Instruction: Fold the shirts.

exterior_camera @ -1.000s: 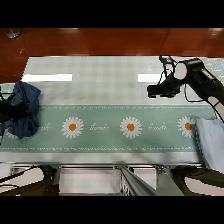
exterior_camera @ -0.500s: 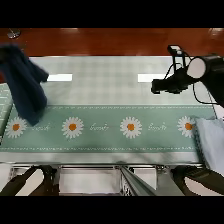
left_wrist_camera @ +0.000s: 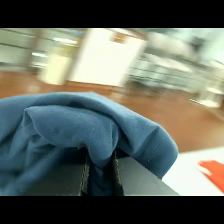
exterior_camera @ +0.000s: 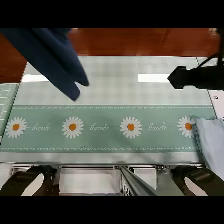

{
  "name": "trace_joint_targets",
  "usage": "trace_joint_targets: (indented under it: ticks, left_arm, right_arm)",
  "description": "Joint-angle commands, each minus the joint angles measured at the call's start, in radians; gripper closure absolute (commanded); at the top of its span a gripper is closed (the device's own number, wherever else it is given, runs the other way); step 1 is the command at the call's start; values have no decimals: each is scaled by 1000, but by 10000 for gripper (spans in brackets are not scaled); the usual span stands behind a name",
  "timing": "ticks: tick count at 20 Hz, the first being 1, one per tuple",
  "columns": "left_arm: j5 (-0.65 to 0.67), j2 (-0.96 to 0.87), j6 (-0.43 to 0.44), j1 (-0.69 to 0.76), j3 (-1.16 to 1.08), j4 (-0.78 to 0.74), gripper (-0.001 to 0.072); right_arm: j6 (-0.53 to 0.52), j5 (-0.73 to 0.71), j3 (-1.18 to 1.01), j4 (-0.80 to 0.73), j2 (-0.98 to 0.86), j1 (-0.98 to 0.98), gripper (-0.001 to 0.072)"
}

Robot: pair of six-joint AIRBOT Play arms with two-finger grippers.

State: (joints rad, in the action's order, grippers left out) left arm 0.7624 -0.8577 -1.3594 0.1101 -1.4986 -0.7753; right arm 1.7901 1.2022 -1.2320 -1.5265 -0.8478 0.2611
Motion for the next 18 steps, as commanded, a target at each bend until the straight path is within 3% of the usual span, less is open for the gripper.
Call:
trace_joint_targets:
  ticks: [1, 4, 8, 12, 15, 16, 17, 18]
  left_arm:
    - [-208, 6, 13, 296, 104, 9, 682]
    - [-332, 10, 4, 475, 303, 9, 682]
    - [-312, 54, -40, 491, 623, 5, 682]
    - [-67, 59, -54, 367, 857, -2, 681]
    - [193, 1, -39, 264, 910, -117, 664]
    - [255, -19, -60, 236, 911, -141, 457]
    - [297, -37, -61, 208, 907, -157, 71]
    - [321, -50, -63, 176, 888, -186, 5]
  right_arm:
    - [2, 34, 0, -10, 96, 0, 93]
    - [5, 69, 3, -40, 101, 0, 93]
    - [16, 61, 74, -40, 101, 0, 93]
    - [35, -72, 271, 106, 100, 0, 93]
    - [23, -184, 446, 287, 32, 0, 93]
    - [-8, -201, 482, 354, -7, 0, 93]
    - [-49, -212, 498, 403, -46, 0, 93]
    - [-83, -220, 497, 433, -80, 0, 93]
